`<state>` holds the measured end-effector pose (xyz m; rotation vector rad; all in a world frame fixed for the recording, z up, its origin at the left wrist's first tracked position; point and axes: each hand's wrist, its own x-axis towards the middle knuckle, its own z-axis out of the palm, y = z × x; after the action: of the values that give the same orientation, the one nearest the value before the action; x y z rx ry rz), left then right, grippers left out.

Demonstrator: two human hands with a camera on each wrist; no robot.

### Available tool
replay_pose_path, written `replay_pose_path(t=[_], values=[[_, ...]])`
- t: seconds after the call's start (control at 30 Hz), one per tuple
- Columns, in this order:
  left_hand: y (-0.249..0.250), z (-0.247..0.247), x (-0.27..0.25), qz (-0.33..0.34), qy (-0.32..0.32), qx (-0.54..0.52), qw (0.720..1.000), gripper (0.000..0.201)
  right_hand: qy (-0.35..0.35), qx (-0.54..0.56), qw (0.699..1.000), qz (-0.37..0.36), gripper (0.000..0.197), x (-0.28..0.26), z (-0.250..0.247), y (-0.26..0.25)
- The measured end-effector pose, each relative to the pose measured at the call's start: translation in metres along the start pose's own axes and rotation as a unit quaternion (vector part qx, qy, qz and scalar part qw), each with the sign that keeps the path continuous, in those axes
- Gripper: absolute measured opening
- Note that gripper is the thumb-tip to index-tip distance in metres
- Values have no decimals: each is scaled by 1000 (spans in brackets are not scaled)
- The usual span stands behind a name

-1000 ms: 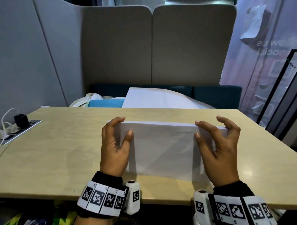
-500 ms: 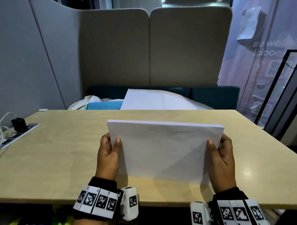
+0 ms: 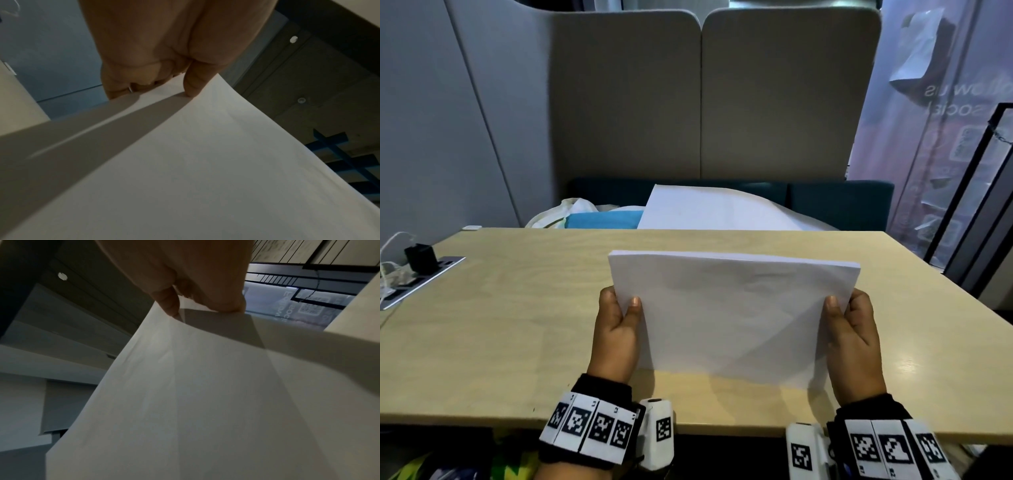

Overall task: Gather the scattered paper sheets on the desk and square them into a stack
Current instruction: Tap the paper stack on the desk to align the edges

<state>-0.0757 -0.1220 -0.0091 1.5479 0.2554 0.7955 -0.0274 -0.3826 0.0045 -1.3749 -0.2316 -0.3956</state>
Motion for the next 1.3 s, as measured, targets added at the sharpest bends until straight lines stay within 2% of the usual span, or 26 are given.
replay_pose_path(t=[0.1,0.2,0.4,0.5,0.53,0.57,0.63,0.67,0.7,0.73,0.8,0.9,1.03,1.13,1.23,1.3], values=[[3,3,-1,6,7,9,1000,11,1,-22,1000,4,13,4,-1,-5],[10,3,1,20,6,8,1000,11,8,-7,1000,-7,16,7,0,-10],[-4,-2,2,-17,-4,37,999,15,-36,-59,997,26,10,7,-4,-9],[-7,-3,1,-27,-8,38,999,16,-55,-130,989,-38,12,16,-8,-36],[-6,-4,1,-31,-8,41,999,16,-67,-211,973,-66,16,20,-8,-49],[-6,-3,1,-33,-7,44,998,16,-82,-323,938,-95,25,24,-5,-63],[-1,-3,0,-33,-8,47,998,15,-119,-547,815,-149,45,30,8,-85],[2,-2,-2,-33,-7,48,998,15,-144,-619,753,-169,52,30,18,-92],[5,-1,-4,-35,-7,43,998,14,-181,-659,708,-179,55,32,30,-97],[10,0,-7,-40,-7,29,999,14,-222,-676,679,-179,56,33,40,-98],[19,2,-13,-53,-19,1,998,16,-291,-676,655,-170,45,36,58,-94],[27,3,-18,-60,-34,-16,997,17,-319,-648,667,-184,17,43,75,-93],[21,-1,-11,-81,-18,0,997,15,-278,-642,684,-208,17,48,84,-89],[13,-7,-4,-66,-10,34,997,18,-263,-644,683,-224,11,44,85,-88],[9,-19,1,-48,36,58,997,40,-199,-636,707,-238,8,47,84,-101],[7,-30,5,-75,56,57,994,62,-154,-601,755,-213,16,59,83,-109]])
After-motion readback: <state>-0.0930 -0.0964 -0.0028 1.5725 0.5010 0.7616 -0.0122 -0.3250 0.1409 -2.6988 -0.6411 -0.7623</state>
